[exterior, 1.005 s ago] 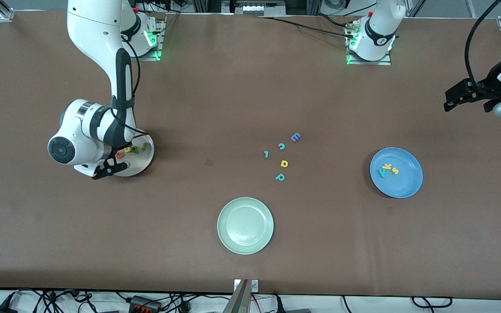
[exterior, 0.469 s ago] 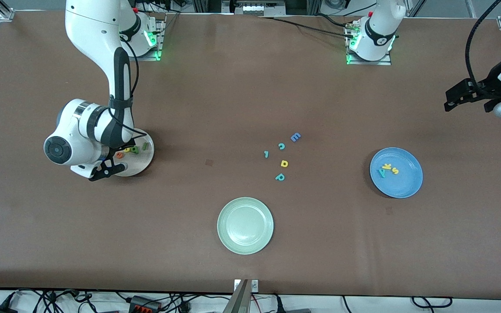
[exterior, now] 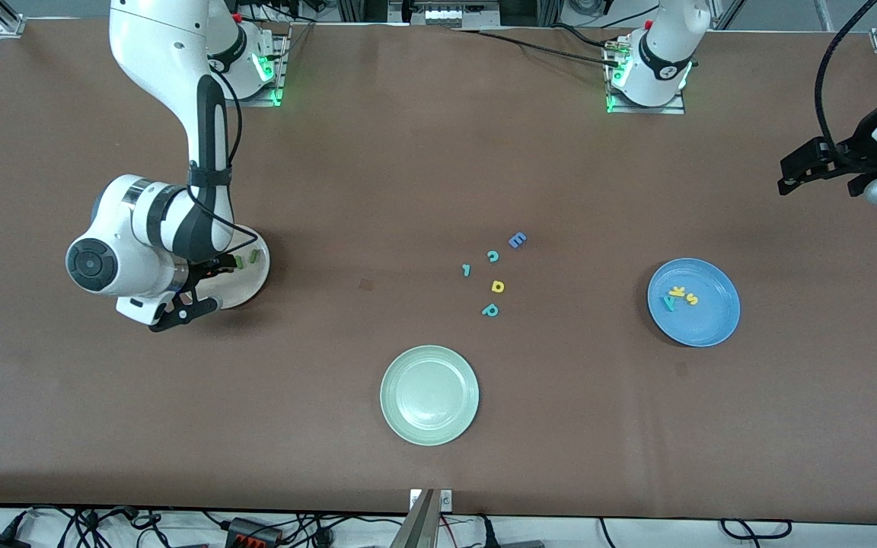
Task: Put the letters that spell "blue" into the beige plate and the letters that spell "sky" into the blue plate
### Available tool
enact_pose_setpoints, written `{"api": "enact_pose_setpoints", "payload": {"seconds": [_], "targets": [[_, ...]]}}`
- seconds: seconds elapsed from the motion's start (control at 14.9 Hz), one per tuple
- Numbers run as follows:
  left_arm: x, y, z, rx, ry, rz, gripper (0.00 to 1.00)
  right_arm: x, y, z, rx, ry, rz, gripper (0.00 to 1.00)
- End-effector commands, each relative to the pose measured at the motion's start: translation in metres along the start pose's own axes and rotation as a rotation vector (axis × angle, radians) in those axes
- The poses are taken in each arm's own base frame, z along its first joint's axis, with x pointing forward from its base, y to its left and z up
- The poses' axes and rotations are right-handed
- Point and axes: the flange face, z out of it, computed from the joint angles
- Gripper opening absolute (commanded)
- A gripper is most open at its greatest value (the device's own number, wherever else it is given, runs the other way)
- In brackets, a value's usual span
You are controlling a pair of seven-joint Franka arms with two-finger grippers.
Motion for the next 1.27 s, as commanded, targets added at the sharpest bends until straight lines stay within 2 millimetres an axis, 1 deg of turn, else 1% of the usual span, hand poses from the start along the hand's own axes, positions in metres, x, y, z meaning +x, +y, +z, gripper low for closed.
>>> {"api": "enact_pose_setpoints", "payload": {"seconds": [0.0,0.07,0.2,0.33,0.54,0.6,0.74,0.94,1.0,1.14,1.21], "targets": [[0.002,-0.003,-0.006,0.001,-0.003,0.022,1.0,0.0,0.012,-0.027,0.117,0.049,0.03,1.0],[0.002,-0.003,-0.006,0.001,-0.003,0.022,1.0,0.0,0.005,-0.032,0.105,0.036,0.065,1.0],[0.002,-0.003,-0.006,0.001,-0.003,0.02,1.0,-0.004,-0.011,-0.052,0.107,0.027,0.138,1.0],[0.002,-0.003,-0.006,0.001,-0.003,0.022,1.0,-0.008,-0.02,-0.081,0.101,0.014,0.173,1.0],[0.002,-0.003,-0.006,0.001,-0.003,0.022,1.0,-0.015,-0.012,-0.135,0.138,-0.021,0.265,1.0],[0.002,-0.003,-0.006,0.001,-0.003,0.022,1.0,-0.018,-0.004,-0.158,0.143,-0.014,0.307,1.0],[0.002,-0.003,-0.006,0.001,-0.003,0.022,1.0,-0.029,0.013,-0.188,0.128,0.01,0.346,1.0],[0.002,-0.003,-0.006,0.001,-0.003,0.02,1.0,-0.053,0.019,-0.233,0.063,0.076,0.302,1.0],[0.002,-0.003,-0.006,0.001,-0.005,0.02,1.0,-0.06,0.024,-0.244,0.025,0.092,0.299,1.0],[0.002,-0.003,-0.006,0.001,-0.005,0.02,1.0,-0.083,0.055,-0.266,-0.018,0.127,0.34,1.0],[0.002,-0.003,-0.006,0.001,-0.005,0.02,1.0,-0.1,0.072,-0.279,-0.034,0.147,0.374,1.0]]}}
